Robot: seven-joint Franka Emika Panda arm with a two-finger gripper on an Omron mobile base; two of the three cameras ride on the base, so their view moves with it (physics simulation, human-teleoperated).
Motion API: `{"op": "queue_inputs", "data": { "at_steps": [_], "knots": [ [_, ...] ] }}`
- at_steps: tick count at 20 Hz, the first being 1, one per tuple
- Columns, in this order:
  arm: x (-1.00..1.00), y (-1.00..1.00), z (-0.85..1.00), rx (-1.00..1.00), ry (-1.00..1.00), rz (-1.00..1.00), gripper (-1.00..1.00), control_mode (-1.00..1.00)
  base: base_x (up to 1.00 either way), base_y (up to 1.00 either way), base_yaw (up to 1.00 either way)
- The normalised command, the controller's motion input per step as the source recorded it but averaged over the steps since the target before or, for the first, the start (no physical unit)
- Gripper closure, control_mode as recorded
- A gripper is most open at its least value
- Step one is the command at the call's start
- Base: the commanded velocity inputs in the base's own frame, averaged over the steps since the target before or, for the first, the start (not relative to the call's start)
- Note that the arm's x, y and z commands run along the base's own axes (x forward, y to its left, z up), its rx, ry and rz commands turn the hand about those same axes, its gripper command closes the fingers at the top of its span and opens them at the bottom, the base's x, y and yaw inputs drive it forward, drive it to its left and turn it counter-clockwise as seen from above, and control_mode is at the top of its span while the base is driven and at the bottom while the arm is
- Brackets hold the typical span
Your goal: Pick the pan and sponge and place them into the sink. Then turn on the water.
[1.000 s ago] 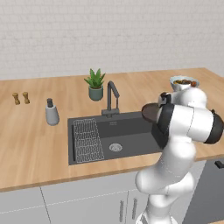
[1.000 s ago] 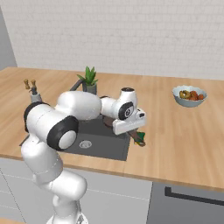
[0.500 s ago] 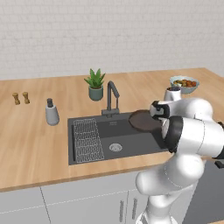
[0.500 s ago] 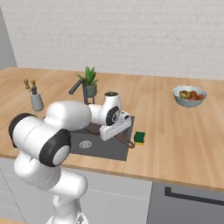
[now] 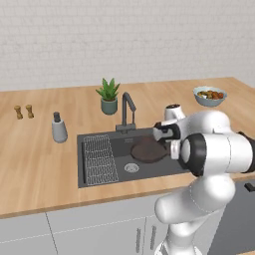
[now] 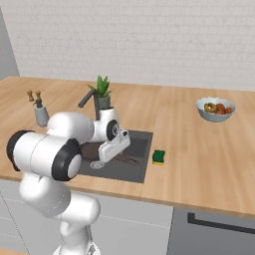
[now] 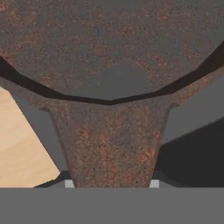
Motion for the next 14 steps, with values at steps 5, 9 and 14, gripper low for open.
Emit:
{"op": "queue_inputs", "data": {
  "at_steps": [5, 9, 14],
  "knots": [
    [0.17, 0.28, -0.33, 0.00, 0.01, 0.09, 1.00, -1.00, 0.00, 0.00, 0.00],
    [0.41, 0.24, -0.26, 0.07, 0.00, 0.08, 1.00, -1.00, 0.00, 0.00, 0.00],
    [0.33, 0.02, -0.16, 0.16, -0.05, 0.08, 1.00, -1.00, 0.00, 0.00, 0.00]
  ]
}}
